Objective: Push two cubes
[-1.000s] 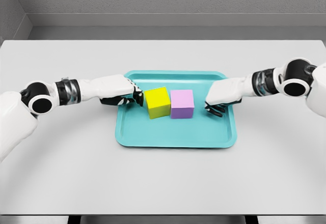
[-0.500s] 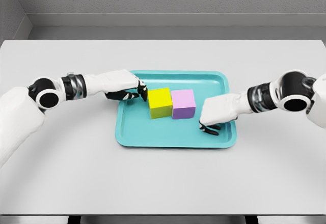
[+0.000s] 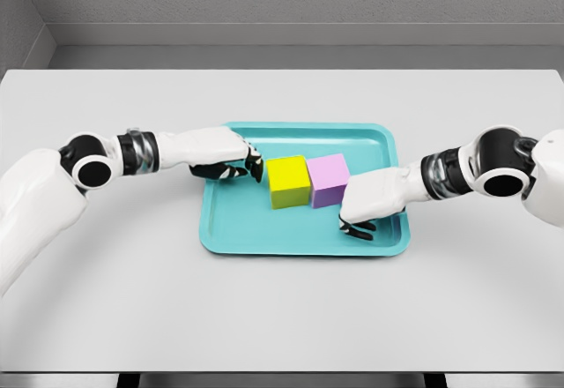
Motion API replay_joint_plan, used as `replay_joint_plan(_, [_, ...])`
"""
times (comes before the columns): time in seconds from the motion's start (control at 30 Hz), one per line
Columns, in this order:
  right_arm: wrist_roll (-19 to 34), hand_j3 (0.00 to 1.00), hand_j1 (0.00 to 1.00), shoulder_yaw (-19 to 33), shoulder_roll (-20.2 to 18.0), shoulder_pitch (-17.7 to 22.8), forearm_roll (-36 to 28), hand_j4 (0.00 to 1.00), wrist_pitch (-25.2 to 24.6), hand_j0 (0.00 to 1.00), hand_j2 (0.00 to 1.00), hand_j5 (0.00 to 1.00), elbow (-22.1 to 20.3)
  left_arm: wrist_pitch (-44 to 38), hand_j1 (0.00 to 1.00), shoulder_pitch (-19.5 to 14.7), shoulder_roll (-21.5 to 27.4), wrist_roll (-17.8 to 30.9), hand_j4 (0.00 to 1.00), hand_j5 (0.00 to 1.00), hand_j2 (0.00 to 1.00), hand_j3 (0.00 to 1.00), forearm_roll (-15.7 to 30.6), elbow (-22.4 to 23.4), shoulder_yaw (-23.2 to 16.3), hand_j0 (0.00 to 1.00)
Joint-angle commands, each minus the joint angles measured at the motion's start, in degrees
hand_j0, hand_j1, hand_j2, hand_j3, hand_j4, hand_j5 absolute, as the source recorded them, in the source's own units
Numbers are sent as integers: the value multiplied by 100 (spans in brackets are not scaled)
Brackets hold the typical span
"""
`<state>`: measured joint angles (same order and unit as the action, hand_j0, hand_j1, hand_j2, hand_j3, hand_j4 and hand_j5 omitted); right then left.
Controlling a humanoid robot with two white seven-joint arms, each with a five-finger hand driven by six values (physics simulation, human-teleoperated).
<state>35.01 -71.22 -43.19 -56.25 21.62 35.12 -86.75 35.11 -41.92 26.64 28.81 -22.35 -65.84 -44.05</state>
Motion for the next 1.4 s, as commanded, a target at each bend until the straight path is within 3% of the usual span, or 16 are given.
replay_joint_plan(0.0, [-1,12,12,3,21,-9,-27,12,-12,12,12,12,35,-11,48,0,26,-7,48,48,48,48,46,-8,2,48])
replay_joint_plan(0.23, [-1,12,12,21,240,-18,-27,12,-12,12,12,12,536,-11,48,0,78,2,48,48,48,48,90,-61,11,48])
replay_joint_plan(0.47, [-1,12,12,21,328,-18,-27,12,-12,12,12,12,572,-11,48,44,175,-7,48,48,48,48,108,-157,2,48])
replay_joint_plan(0.63, [-1,12,12,21,258,-9,-27,12,-12,12,12,12,457,-11,47,70,237,-7,47,47,47,47,169,-342,2,47])
replay_joint_plan(0.87, [-1,12,12,47,65,-18,-35,12,-12,12,12,12,-79,-11,47,272,237,-7,47,47,47,47,213,-491,-7,47])
replay_joint_plan(1.03, [-1,12,12,170,-322,-229,-440,12,-12,12,12,12,-114,-11,47,308,210,-7,47,47,47,47,231,-535,-16,47])
replay_joint_plan(1.17, [-1,12,12,399,-357,-299,-448,12,-12,12,12,12,474,-11,47,308,210,-7,47,47,47,47,231,-535,-16,47])
replay_joint_plan(1.23, [-1,12,12,399,-287,-404,-448,12,-12,12,12,12,1125,-11,47,316,219,-7,47,47,47,47,231,-544,-24,47])
replay_joint_plan(1.37, [-1,12,12,390,258,-615,-229,12,-12,12,12,12,2118,-11,47,316,219,-7,47,47,47,47,231,-544,-68,47])
